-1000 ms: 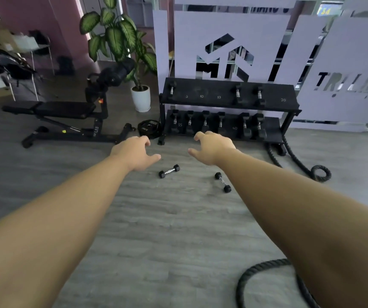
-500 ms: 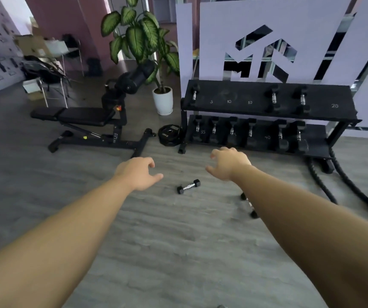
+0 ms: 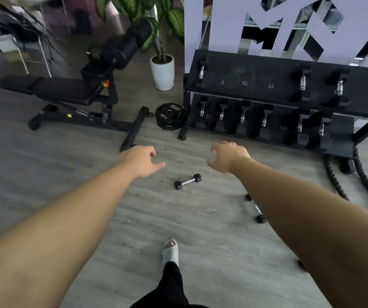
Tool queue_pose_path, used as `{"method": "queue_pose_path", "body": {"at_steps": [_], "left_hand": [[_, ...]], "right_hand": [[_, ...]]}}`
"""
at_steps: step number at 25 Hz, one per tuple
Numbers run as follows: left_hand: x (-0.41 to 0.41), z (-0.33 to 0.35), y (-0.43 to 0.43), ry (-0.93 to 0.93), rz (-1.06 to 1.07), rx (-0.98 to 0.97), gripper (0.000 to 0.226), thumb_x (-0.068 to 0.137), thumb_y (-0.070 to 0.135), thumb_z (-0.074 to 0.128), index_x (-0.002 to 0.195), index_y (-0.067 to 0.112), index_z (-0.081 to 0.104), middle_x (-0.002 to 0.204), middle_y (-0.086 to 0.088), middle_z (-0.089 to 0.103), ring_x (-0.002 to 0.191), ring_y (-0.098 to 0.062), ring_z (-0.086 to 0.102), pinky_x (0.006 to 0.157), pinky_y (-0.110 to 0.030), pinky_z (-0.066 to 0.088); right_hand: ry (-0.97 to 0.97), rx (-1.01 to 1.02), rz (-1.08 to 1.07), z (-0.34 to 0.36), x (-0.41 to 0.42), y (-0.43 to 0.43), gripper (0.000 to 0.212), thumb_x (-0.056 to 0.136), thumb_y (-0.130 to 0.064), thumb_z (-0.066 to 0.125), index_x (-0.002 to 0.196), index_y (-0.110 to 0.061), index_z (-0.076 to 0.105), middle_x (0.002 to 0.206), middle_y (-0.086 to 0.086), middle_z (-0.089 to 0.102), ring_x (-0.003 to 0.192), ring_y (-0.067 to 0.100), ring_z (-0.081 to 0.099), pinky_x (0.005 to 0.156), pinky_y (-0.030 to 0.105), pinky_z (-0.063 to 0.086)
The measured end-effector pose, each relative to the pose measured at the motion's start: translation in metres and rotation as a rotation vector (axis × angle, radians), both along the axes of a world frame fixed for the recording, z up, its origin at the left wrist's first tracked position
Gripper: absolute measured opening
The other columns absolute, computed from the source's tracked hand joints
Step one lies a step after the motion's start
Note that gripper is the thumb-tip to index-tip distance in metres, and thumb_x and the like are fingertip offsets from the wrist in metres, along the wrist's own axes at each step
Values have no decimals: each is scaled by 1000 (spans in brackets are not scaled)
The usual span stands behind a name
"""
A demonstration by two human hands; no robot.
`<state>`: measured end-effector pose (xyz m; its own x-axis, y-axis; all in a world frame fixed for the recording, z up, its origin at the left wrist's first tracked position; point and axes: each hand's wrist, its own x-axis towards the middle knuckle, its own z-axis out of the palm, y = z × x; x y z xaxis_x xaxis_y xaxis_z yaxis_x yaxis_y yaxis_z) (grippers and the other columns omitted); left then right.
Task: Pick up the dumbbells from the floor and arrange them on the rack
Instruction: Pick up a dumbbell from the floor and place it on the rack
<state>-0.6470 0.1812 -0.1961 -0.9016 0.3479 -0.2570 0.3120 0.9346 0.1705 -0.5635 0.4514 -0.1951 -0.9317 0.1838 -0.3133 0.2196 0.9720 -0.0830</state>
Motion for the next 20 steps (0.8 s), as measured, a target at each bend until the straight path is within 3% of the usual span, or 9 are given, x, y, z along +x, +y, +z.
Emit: {"method": "queue_pose_path", "body": {"at_steps": [2,5,9,12,17,20], "left_hand": [[-49,-24,14,-65,2,31,68,77,80,56,121,29,62,118,5,68,109,-21,64,91,-38,52],[-113,-45,27,-132,60,8,70,75,86,52,116,30,62,116,5,69,110,-22,64,84,-35,49],[-176,-74,45,-222,124,-7,69,76,87,52,110,28,61,115,1,69,105,-25,64,83,-35,49],[-215,-101,71,-268,125,-39,71,77,87,52,114,26,61,115,0,69,101,-25,65,83,-35,51],[-271,-150,117,-291,222,-46,78,80,86,48,126,25,59,123,0,67,111,-26,64,90,-39,51],[-293,-192,143,-349,303,-45,80,82,84,45,132,24,59,124,-1,68,111,-27,66,93,-42,51]], "right_hand": [[-50,-26,-37,-18,-48,6,51,92,-52,52,138,-29,53,138,2,57,124,29,53,85,42,46],[-78,-65,-60,-39,-114,16,50,91,-53,53,136,-30,54,136,2,58,119,29,57,79,40,44],[-105,-113,-120,-69,-179,37,49,91,-54,54,134,-30,55,132,3,60,114,29,60,84,41,50],[-170,-114,-64,-104,-226,59,48,92,-53,54,135,-30,54,132,2,60,113,29,61,85,41,48],[-221,-32,94,-167,-308,100,51,93,-54,51,138,-29,53,133,4,60,120,30,56,100,47,39],[-305,-39,151,-215,-349,119,52,93,-53,52,139,-28,52,132,7,59,121,32,54,99,47,41]]}}
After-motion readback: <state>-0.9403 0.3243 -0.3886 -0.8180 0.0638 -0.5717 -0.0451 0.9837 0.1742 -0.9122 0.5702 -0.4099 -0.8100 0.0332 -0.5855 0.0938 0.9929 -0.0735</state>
